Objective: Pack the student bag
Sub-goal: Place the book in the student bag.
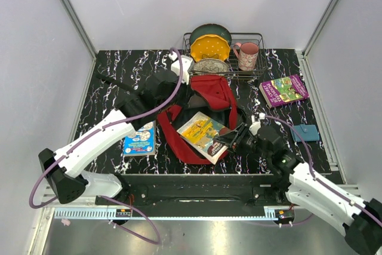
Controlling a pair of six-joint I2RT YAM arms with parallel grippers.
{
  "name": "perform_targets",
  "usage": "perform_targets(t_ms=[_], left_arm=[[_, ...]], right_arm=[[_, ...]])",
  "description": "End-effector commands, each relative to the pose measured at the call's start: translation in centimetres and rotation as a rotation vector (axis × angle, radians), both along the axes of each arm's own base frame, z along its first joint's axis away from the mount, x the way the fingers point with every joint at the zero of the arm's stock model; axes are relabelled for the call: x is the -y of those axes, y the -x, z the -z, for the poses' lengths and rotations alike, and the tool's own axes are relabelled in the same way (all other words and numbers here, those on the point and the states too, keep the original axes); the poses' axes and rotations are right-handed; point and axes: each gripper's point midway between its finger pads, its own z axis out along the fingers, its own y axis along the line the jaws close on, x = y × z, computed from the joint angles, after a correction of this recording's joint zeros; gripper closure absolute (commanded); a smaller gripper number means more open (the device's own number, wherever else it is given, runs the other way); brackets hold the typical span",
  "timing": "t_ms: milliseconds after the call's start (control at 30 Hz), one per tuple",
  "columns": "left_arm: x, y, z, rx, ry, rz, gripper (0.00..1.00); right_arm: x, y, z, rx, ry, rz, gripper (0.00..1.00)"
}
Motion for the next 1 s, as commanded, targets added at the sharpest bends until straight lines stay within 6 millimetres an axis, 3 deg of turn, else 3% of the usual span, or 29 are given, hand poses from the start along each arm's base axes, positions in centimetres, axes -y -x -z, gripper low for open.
perform_targets(t_ms=[0,167,300,400,433,500,533,600,633,667,733,767,833,867,967], left_arm=[[0.6,2.2,-2.5,0.042,0.129,0.078,1.00],[1.3,3.8,-0.2,-0.019,0.132,0.128,1.00],[2.1,4.7,0.6,-0.039,0.131,0.141,1.00],[2.8,5.3,0.3,-0.041,0.157,0.155,1.00],[2.9,5.3,0.2,-0.043,0.169,0.153,1.00],[3.3,5.5,-0.7,-0.031,0.197,0.160,1.00],[3.6,5.7,-0.8,-0.036,0.210,0.163,1.00],[4.1,5.8,-1.3,-0.025,0.223,0.170,1.00],[4.2,5.8,-1.4,-0.024,0.224,0.170,1.00],[4.3,5.7,-1.4,-0.022,0.221,0.165,1.00],[4.4,5.5,-1.3,-0.021,0.215,0.158,1.00],[4.5,5.4,-1.3,-0.022,0.213,0.157,1.00],[4.6,5.4,-1.4,-0.020,0.213,0.162,1.00],[4.7,5.4,-1.3,-0.020,0.211,0.163,1.00],[4.9,5.6,-1.3,-0.024,0.212,0.178,1.00]], right_arm=[[-0.6,-2.6,-5.9,0.148,-0.221,0.091,1.00],[1.0,-5.1,-4.2,0.132,-0.173,0.254,1.00],[2.6,-7.2,-4.3,0.149,-0.204,0.401,1.00],[2.0,-8.1,-3.3,0.083,-0.211,0.419,1.00],[1.6,-8.4,-2.1,0.051,-0.196,0.416,1.00],[0.7,-8.7,-2.5,0.059,-0.233,0.389,1.00],[0.1,-9.2,-1.6,0.044,-0.216,0.381,1.00],[-0.7,-9.5,-3.1,0.080,-0.272,0.353,1.00],[-1.1,-9.9,-2.6,0.080,-0.270,0.348,1.00],[-1.7,-9.8,-4.2,0.114,-0.324,0.318,1.00],[-2.5,-10.2,-4.2,0.117,-0.332,0.295,1.00],[-3.2,-10.0,-5.7,0.145,-0.372,0.252,1.00],[-3.6,-10.2,-5.8,0.144,-0.400,0.241,1.00],[-3.3,-10.3,-6.7,0.162,-0.447,0.254,1.00],[-2.9,-11.3,-6.2,0.161,-0.460,0.307,1.00]])
